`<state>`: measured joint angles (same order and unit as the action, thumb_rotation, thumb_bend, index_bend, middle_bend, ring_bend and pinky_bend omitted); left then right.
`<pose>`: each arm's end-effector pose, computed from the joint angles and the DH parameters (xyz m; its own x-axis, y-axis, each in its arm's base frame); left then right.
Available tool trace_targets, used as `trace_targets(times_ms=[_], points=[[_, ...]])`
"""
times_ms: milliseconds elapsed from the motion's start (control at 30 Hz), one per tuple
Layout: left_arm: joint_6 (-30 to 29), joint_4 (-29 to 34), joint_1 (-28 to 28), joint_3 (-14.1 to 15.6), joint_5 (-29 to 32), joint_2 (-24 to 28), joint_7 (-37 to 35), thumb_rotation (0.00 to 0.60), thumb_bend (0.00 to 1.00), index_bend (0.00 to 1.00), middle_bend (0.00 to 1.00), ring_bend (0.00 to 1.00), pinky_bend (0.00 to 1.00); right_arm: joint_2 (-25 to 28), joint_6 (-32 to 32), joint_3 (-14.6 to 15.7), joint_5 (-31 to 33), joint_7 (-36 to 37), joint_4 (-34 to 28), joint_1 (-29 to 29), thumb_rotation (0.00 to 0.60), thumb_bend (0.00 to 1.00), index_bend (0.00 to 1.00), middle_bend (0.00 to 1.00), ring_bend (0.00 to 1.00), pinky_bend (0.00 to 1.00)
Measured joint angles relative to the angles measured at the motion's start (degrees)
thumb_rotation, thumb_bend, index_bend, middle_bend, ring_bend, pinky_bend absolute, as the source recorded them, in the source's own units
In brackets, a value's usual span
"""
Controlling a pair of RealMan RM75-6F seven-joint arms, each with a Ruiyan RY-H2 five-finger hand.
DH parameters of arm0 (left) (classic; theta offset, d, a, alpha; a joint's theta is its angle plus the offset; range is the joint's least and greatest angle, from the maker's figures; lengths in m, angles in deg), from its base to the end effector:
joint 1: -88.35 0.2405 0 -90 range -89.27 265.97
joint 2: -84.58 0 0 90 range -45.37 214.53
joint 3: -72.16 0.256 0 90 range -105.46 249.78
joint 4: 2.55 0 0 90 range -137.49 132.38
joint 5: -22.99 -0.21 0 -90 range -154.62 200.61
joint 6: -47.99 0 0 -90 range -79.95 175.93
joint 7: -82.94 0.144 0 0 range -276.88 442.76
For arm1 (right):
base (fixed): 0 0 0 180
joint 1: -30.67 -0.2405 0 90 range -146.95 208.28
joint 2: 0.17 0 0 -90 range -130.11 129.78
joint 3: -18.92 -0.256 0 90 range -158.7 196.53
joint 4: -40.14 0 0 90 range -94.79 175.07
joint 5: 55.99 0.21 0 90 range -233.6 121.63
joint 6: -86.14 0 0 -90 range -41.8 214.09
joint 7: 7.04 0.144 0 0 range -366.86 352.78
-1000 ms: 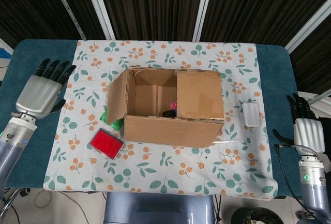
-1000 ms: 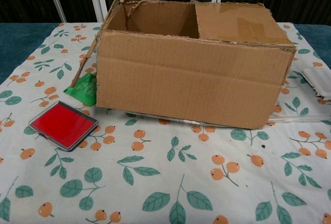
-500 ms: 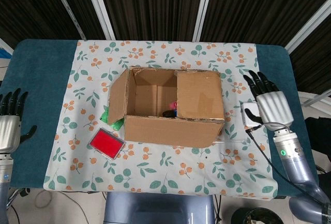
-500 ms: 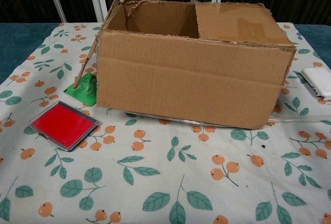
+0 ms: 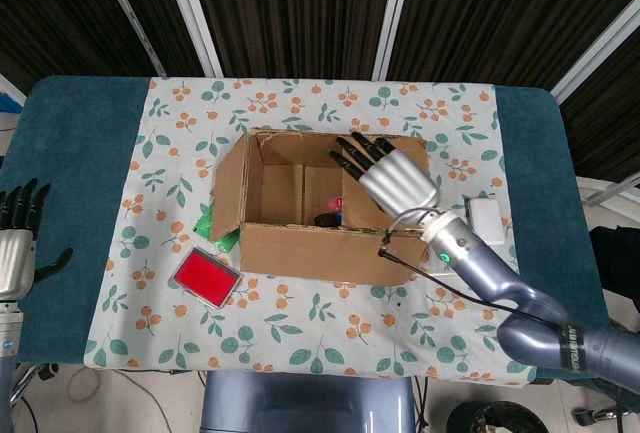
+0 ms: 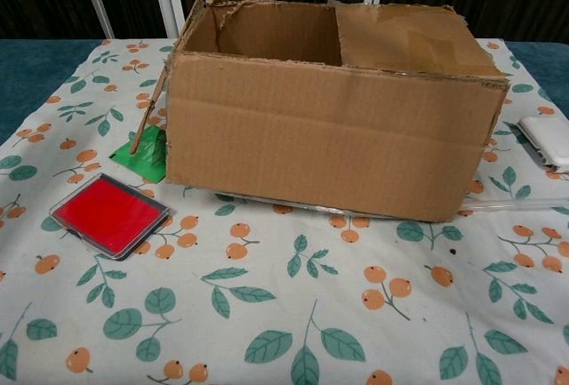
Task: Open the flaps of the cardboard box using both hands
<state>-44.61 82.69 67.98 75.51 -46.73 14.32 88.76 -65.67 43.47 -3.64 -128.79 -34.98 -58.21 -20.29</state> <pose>-0.3071 0.2453 0.1554 0.4979 -0.1314 0.8572 0.8666 0.0389 -0.4974 -0.0426 -0.3821 0.1059 0.6798 0.1089 0.7252 -0.5173 -0.6297 0.5795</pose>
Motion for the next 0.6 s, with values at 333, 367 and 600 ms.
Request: trace_targets(times_ms=[333,367,600], points=[[3.04,-0.22,1.24,-2.5,-0.72,0.68,-2.36,0.6,0.18,0.0,0.0,0.0,0.04,-9.13,12.09,0.08,5.76,-1.98,12.5,-15.03,0.6,1.0,0.37,0.23,0.17,0.23],[3.39,-0.15,1.36,-2.74,-0.74,0.74,-2.56,0.6,0.18,0.0,0.0,0.0,0.04,-10.03,13.25,0.28,6.55,-2.1,14.32,-16.47,0.6,1.0,0.42,0.27,0.19,0.23],[5.21,0.1,1.93,-4.05,-1.05,1.01,-3.44,0.6,0.18,0.0,0.0,0.0,0.04,-12.73,17.91,3.18,8.39,-3.06,20.9,-22.12,0.6,1.0,0.51,0.38,0.25,0.23]])
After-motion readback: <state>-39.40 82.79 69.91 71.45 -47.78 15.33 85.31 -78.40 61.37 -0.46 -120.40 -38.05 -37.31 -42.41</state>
